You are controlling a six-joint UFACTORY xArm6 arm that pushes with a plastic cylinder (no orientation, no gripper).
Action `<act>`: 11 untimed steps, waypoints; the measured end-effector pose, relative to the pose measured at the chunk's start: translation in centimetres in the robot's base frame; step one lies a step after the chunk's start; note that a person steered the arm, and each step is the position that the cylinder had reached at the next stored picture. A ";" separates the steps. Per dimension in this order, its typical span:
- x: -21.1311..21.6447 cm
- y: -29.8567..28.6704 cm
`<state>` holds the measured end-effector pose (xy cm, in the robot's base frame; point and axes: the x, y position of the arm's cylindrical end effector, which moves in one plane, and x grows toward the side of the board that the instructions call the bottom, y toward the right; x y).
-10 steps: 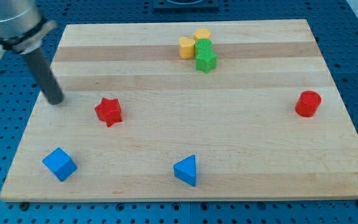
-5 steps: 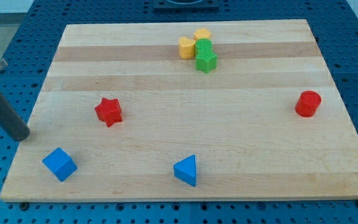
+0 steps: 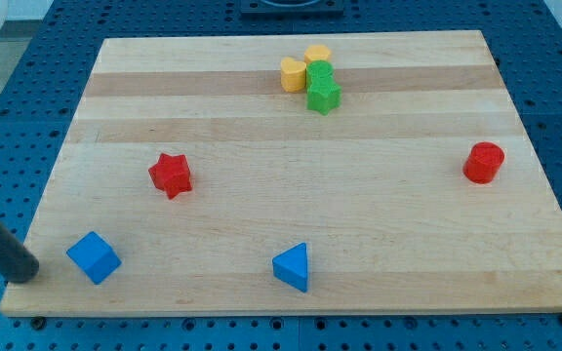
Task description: Push the blue cube into the red star
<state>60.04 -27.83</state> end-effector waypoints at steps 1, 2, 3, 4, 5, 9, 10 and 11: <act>1.7 1.6; 1.7 5.9; 1.6 7.3; -1.4 7.8; -1.4 7.8; -3.5 2.6; -6.8 4.2; -10.4 8.1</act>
<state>49.66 -19.76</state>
